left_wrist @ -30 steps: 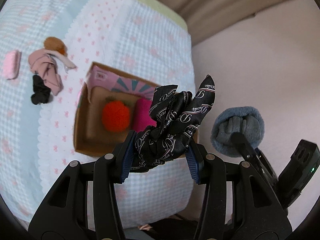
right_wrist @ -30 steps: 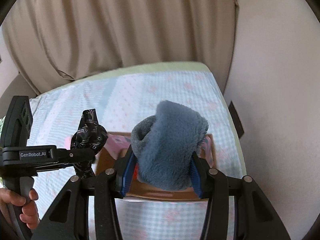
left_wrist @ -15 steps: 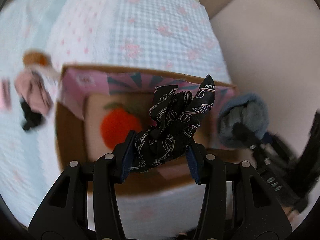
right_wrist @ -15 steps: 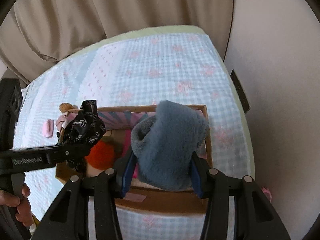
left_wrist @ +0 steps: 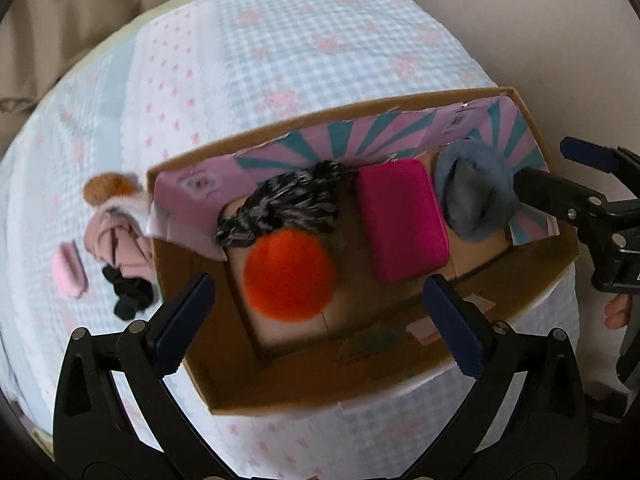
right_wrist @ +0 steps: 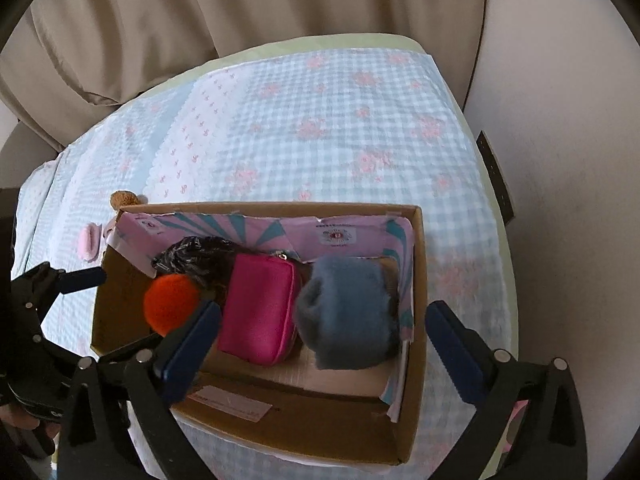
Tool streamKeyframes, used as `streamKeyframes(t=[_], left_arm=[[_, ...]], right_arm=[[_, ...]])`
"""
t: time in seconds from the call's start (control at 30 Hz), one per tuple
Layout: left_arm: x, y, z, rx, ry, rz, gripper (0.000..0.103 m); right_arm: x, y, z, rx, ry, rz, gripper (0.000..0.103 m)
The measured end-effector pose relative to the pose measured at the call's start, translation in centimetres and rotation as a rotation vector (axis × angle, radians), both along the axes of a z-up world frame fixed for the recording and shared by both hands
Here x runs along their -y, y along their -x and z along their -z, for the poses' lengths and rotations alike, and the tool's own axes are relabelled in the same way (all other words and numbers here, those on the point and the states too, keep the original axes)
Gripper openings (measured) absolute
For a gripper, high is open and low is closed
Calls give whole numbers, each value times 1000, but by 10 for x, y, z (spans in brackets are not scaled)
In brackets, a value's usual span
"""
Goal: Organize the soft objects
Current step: 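Carry scrunchie and grey sock into the box and open both grippers, then withdraw both tools from the box toward the remaining items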
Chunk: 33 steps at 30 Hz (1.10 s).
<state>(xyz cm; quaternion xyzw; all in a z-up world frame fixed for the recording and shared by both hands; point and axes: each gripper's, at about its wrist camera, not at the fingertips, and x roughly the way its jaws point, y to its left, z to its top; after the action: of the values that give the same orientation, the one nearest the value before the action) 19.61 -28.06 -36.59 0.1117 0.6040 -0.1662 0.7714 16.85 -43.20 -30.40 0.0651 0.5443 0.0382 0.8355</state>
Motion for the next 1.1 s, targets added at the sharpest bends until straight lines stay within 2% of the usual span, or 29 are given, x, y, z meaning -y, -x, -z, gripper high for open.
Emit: streamKeyframes(t=[0.2, 0.37, 0.57, 0.77, 0.93, 1.1], left_arm=[[-8, 3, -17, 27, 19, -26, 103], [-18, 6, -44, 72, 40, -38, 103], [-38, 20, -89, 138, 77, -63, 103], [-70, 44, -142, 210, 115, -94, 103], [-112, 70, -193, 291, 133, -112, 103], [-159, 91, -228, 350, 142, -153, 103]], right_arm=[[-2, 3, -6, -11, -15, 1, 102], [-8, 12, -26, 12, -23, 24, 102], [-23, 26, -66, 55, -5, 36, 102], [-44, 46, -119, 112, -1, 47, 102], [-72, 69, -169, 178, 39, 51, 102], [-101, 90, -203, 221, 42, 43, 102]])
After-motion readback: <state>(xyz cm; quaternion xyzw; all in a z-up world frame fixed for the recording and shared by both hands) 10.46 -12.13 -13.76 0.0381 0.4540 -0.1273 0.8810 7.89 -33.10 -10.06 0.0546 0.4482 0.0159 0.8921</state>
